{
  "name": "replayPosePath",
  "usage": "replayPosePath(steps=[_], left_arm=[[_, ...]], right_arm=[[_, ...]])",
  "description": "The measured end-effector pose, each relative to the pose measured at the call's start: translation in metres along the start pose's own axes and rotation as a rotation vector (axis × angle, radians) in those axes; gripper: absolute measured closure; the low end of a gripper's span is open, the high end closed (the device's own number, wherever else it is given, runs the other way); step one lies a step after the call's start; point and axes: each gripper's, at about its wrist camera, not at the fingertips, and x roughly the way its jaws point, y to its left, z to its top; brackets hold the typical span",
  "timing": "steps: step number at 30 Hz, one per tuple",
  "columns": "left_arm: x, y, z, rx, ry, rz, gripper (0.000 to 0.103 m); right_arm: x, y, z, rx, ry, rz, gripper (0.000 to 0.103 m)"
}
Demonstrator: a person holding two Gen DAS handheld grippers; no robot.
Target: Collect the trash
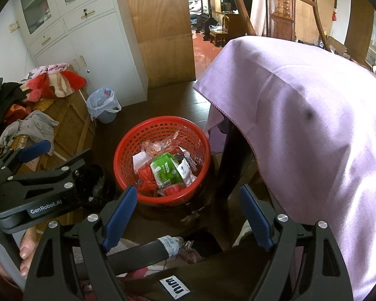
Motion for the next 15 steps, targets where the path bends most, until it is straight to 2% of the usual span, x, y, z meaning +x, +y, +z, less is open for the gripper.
replayPosePath(steps=[15], left_arm=[[0.0013, -0.0047, -0.0028, -0.002, 0.009, -0.005, 0.007]], right_arm=[[0.0009, -0.003, -0.0014, 0.009, 0.009, 0.007, 0.021]])
